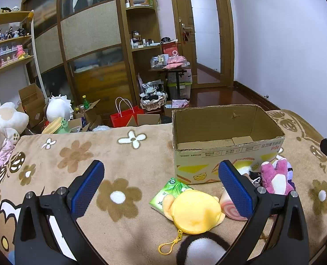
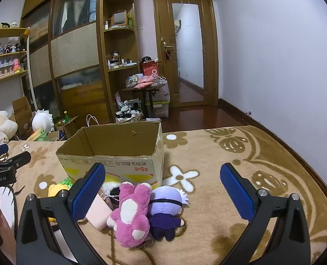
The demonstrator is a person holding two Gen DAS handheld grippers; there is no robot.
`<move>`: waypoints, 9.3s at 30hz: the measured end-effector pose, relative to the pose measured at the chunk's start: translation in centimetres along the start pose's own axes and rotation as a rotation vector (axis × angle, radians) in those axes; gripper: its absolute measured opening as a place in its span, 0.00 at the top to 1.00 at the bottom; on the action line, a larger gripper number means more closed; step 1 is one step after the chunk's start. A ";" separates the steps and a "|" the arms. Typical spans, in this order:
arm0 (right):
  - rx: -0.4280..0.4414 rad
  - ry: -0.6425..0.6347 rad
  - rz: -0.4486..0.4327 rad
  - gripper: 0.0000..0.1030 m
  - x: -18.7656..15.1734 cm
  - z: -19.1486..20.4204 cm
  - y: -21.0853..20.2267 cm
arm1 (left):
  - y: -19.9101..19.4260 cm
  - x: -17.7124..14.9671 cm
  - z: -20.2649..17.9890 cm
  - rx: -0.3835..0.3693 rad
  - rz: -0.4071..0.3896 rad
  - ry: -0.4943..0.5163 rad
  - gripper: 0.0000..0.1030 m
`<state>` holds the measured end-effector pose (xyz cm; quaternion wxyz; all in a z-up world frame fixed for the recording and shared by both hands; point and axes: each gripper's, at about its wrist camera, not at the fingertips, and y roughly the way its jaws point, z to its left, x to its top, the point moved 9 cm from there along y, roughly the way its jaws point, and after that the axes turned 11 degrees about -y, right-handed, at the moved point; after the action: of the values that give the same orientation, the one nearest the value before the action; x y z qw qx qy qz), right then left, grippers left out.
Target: Organize soft objects
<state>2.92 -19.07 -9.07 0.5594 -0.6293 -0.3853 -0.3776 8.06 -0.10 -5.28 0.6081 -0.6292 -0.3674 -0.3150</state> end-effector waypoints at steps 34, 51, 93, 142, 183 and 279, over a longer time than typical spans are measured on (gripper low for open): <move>-0.002 0.008 0.001 0.00 0.1 -0.3 -0.2 | -0.6 -0.1 0.1 -0.002 0.000 0.002 0.01; -0.007 0.004 0.004 0.00 -0.1 -0.4 -0.2 | -0.6 -0.1 0.1 0.000 0.000 0.003 0.01; 0.092 -0.035 0.116 0.00 -1.3 3.2 5.7 | 7.0 -1.8 1.4 0.013 0.289 -0.052 0.01; 0.145 -0.088 0.335 0.04 -7.8 5.9 10.5 | 9.6 -11.0 -2.8 -0.043 0.641 0.076 0.22; 0.192 -0.087 0.251 0.59 -5.7 7.5 7.9 | 4.0 -4.3 -1.0 -0.008 0.272 -0.022 0.35; 0.123 -0.045 0.033 0.00 3.7 4.8 4.9 | 6.3 0.8 -0.5 -0.100 0.264 0.134 0.04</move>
<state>9.09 -14.46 -8.16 0.5941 -0.6084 -0.4100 -0.3297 13.87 -0.44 -7.95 0.6353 -0.6791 -0.2240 -0.2917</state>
